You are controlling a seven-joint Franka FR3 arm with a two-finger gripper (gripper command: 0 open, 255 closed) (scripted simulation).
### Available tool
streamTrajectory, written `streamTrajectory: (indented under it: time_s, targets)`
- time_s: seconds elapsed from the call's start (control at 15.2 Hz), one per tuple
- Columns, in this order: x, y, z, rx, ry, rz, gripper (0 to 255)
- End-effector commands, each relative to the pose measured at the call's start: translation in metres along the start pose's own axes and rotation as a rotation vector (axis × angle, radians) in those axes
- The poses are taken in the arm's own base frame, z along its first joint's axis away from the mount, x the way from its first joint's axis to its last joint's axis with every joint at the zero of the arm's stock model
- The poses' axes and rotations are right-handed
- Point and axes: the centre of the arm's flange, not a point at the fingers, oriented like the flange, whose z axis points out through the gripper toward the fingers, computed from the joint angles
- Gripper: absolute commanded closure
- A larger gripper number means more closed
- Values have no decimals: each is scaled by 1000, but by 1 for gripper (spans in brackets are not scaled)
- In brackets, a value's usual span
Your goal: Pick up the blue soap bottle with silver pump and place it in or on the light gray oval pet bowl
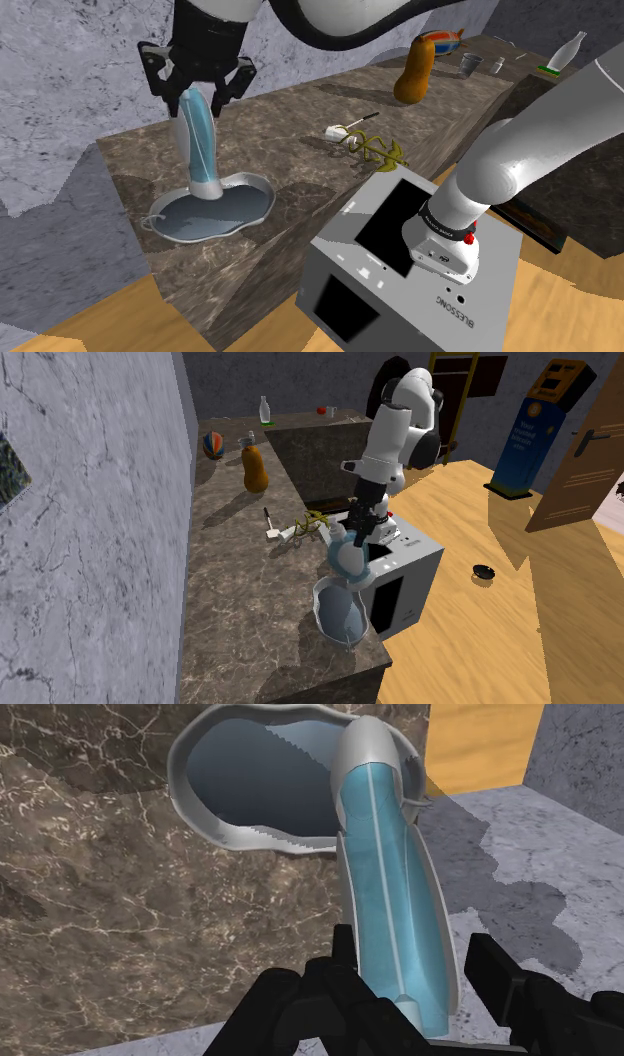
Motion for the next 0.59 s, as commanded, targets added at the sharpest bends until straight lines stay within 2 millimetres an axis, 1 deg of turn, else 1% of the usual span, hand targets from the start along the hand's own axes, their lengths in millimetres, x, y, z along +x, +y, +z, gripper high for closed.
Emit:
streamTrajectory:
  time_s: [0.0, 0.53]
  targets:
    - [-3, 3, 10, 1, 1, 0, 255]
    - [-15, 13, 49, 1, 1, 0, 255]
